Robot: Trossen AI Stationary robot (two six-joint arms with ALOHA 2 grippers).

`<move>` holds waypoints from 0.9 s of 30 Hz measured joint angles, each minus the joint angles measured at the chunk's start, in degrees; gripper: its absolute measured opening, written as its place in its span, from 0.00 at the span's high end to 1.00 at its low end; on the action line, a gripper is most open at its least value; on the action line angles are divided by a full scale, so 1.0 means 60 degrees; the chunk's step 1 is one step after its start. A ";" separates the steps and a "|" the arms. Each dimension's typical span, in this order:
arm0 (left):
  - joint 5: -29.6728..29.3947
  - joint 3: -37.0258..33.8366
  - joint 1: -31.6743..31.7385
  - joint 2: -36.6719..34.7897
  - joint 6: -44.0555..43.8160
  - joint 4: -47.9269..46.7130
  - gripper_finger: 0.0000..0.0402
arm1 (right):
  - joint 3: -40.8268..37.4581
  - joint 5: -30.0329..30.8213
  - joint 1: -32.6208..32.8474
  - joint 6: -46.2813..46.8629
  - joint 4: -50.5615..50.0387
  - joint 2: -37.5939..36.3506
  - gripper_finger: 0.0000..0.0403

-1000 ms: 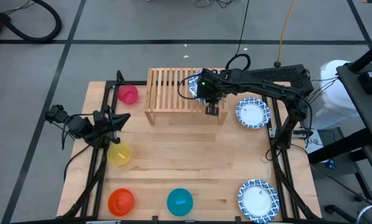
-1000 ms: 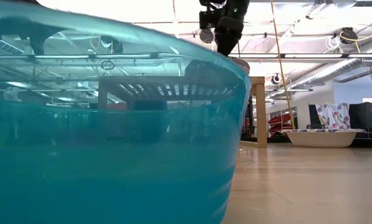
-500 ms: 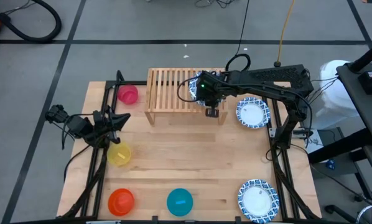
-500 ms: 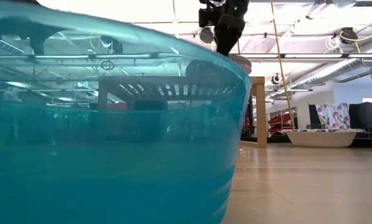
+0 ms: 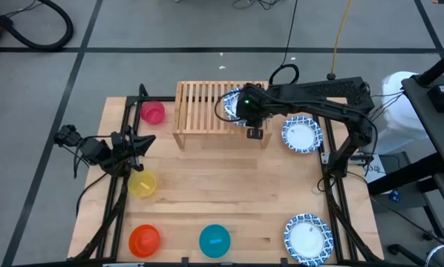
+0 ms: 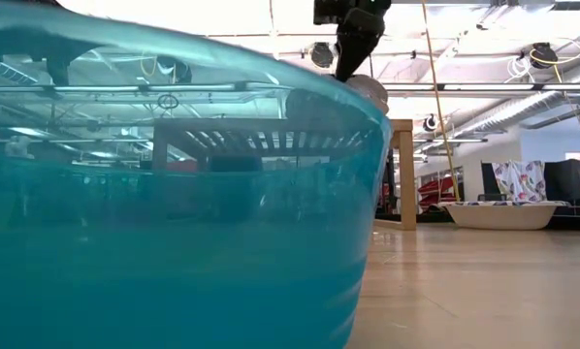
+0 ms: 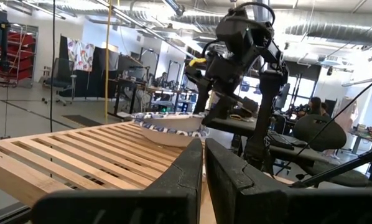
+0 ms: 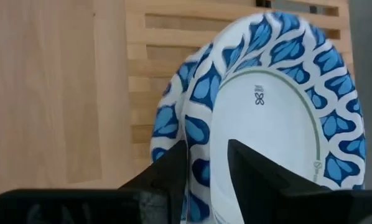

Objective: Place and stack bowls onto a shelf
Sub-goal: Stack the white bowl on top of the white bowl on the shelf

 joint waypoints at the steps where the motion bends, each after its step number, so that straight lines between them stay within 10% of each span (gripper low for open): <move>1: 0.0000 0.0000 0.0003 0.0000 -0.0003 0.0001 0.94 | 0.0000 -0.0049 0.0000 0.0000 0.0010 -0.0040 0.72; 27: 0.0004 0.0000 0.0002 0.0000 -0.0047 0.0078 0.94 | 0.0007 -0.0054 0.1207 0.1562 -0.2573 -0.3229 0.75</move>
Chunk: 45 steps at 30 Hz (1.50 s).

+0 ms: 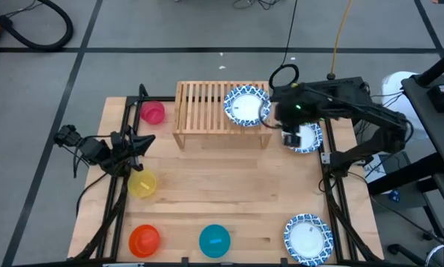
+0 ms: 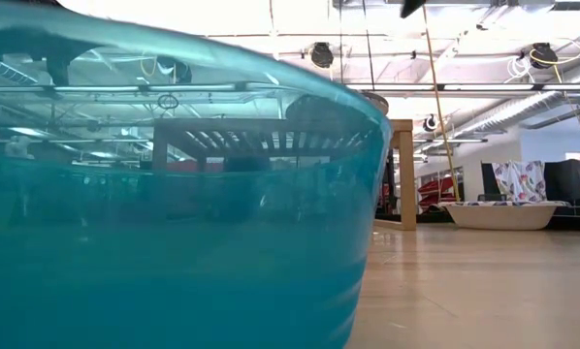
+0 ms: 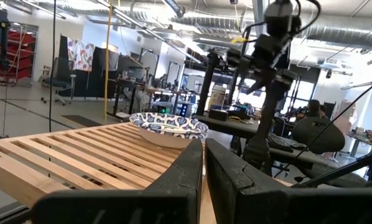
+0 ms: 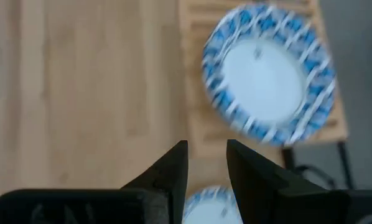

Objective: Place and stack bowls onto a shelf
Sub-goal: Stack the white bowl on top of the white bowl on the shelf

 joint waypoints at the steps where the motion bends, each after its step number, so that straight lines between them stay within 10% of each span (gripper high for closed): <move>1: 0.0000 0.0000 -0.0001 0.0000 0.0007 -0.0001 0.94 | 0.0000 -0.0010 0.0174 0.0363 -0.0350 -0.0127 0.75; 16: 0.0045 0.0000 -0.0002 -0.0001 0.0007 0.0155 0.94 | -0.0591 -0.3660 0.2748 0.3921 -0.1663 -0.0433 0.80; 35: 0.0487 0.0000 -0.0010 -0.0001 0.0052 0.0141 0.94 | -0.6006 -0.7702 0.4129 0.5722 0.1046 -0.0422 0.75; 45: 0.0599 0.0000 -0.0010 0.0000 0.0051 0.0136 0.94 | -0.8101 -0.6933 0.4119 0.4320 0.3263 -0.0431 0.73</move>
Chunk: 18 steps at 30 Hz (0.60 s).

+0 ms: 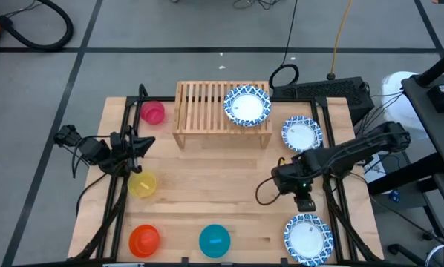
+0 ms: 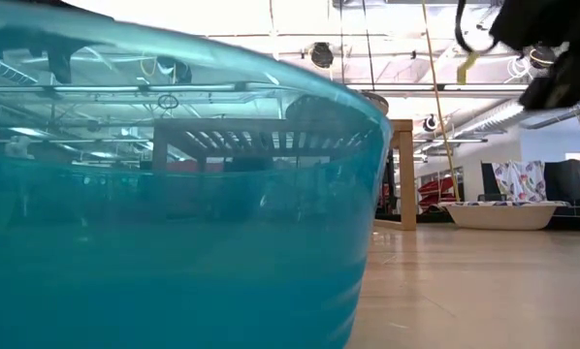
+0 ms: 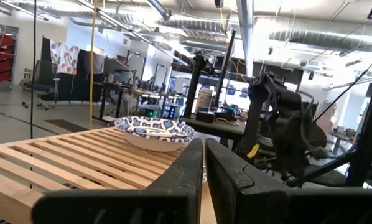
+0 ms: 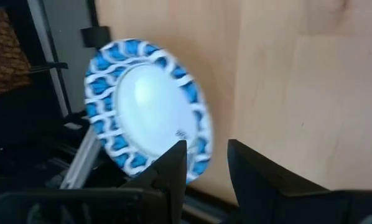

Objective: Place and stack bowls onto a shelf
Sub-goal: Stack the white bowl on top of the white bowl on the shelf

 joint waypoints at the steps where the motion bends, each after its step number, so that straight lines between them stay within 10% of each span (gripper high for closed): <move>1: -0.0001 0.0000 0.0000 0.0000 0.0000 0.0001 0.94 | -0.0231 -0.0013 -0.0007 -0.0074 0.0261 0.0003 0.73; 18: -0.0001 0.0000 0.0000 0.0000 0.0004 0.0001 0.94 | -0.1899 -0.0101 0.0752 0.0040 0.3018 0.0004 0.73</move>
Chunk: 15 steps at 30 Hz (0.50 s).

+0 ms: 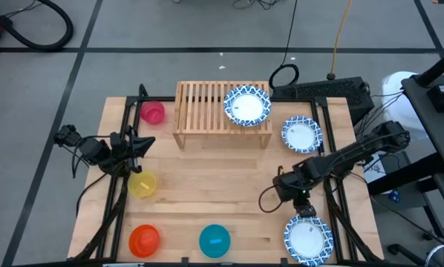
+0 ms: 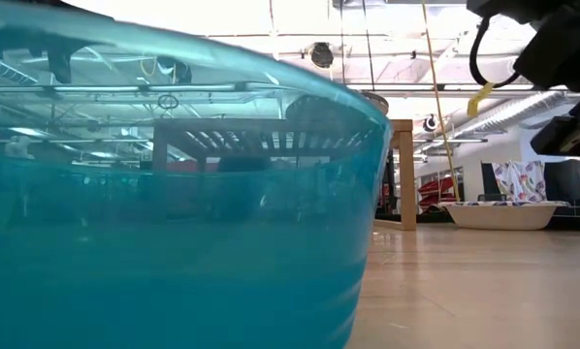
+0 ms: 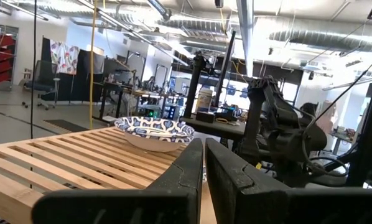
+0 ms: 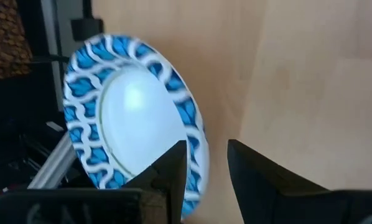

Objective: Place and stack bowls onto a shelf
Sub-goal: Stack the white bowl on top of the white bowl on the shelf

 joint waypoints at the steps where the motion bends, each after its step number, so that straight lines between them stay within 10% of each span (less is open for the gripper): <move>1: 0.0000 0.0000 0.0000 0.0000 0.0000 0.0000 0.94 | -0.0071 0.0000 0.0063 0.0119 0.0261 0.0000 0.73; 15: -0.0004 0.0000 0.0000 -0.0003 -0.0004 0.0000 0.94 | -0.0976 0.0001 0.0785 0.0856 0.1659 0.0000 0.73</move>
